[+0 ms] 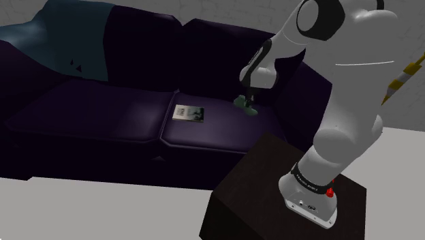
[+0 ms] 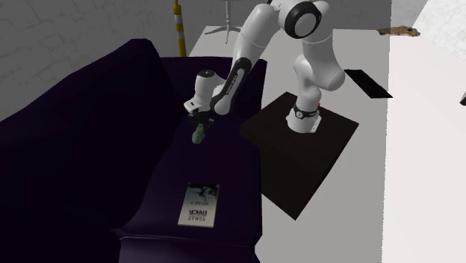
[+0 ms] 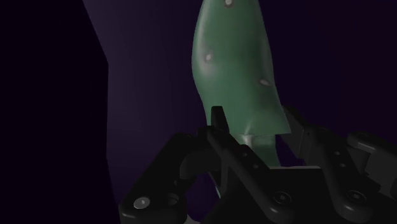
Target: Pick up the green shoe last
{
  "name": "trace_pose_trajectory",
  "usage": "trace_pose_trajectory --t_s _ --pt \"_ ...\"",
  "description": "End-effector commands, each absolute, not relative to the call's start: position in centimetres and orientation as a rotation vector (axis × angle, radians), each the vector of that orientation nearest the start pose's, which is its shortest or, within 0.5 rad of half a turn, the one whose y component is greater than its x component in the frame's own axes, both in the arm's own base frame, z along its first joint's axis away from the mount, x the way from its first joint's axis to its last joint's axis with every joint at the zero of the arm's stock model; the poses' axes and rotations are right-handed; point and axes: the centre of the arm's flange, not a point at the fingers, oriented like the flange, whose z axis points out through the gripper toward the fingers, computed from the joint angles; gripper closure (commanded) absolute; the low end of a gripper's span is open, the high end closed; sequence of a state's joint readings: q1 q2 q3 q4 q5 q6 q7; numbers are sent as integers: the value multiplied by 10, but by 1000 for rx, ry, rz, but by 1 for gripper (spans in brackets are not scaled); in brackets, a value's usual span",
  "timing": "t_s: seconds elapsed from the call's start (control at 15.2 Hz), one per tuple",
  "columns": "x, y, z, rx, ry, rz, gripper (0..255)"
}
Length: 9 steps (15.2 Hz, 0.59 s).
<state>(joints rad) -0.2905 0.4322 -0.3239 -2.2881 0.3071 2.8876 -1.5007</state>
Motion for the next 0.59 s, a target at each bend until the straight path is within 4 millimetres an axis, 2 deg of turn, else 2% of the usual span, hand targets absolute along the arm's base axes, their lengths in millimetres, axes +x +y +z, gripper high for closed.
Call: trace_pose_trajectory --t_s 0.0,0.4,0.53 --pt "433 -333 202 -3162 -1043 -132 255" --pt "433 -333 234 -3162 -1043 -132 255" --pt "433 -333 234 -3162 -1043 -132 255"
